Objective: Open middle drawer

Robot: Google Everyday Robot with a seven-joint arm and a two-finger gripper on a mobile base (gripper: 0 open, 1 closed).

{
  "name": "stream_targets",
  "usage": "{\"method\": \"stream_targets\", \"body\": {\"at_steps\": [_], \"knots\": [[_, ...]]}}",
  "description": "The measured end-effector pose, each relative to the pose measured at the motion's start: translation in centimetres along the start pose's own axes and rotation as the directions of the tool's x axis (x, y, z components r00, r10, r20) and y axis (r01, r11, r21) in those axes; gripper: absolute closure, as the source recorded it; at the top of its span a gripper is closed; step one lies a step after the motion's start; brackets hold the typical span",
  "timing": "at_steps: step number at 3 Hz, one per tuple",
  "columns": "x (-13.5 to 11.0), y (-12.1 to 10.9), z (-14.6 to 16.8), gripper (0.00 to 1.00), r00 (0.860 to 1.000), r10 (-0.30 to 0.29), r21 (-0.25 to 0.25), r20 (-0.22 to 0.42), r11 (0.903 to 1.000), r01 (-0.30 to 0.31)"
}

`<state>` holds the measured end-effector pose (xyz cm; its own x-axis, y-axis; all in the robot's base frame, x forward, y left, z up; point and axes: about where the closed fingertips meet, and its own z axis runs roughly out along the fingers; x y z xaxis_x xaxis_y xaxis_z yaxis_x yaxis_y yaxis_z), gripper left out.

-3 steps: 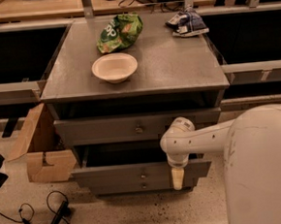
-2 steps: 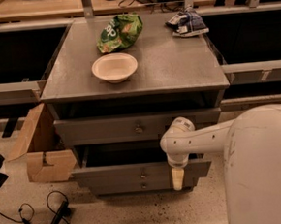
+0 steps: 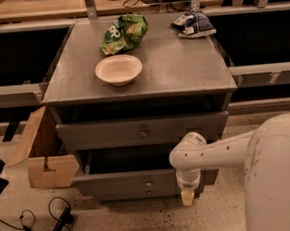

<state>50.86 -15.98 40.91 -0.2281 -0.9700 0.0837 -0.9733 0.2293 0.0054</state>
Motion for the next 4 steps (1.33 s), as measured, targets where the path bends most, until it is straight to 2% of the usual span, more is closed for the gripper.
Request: {"method": "stream_targets", "body": {"at_steps": [2, 3, 4], "knots": [[0.0, -0.3, -1.3, 0.83, 1.000, 0.000, 0.000, 0.000, 1.0000, 0.000], [0.0, -0.4, -1.8, 1.00, 1.000, 0.000, 0.000, 0.000, 1.0000, 0.000], [0.0, -0.8, -2.2, 1.00, 1.000, 0.000, 0.000, 0.000, 1.0000, 0.000]]}}
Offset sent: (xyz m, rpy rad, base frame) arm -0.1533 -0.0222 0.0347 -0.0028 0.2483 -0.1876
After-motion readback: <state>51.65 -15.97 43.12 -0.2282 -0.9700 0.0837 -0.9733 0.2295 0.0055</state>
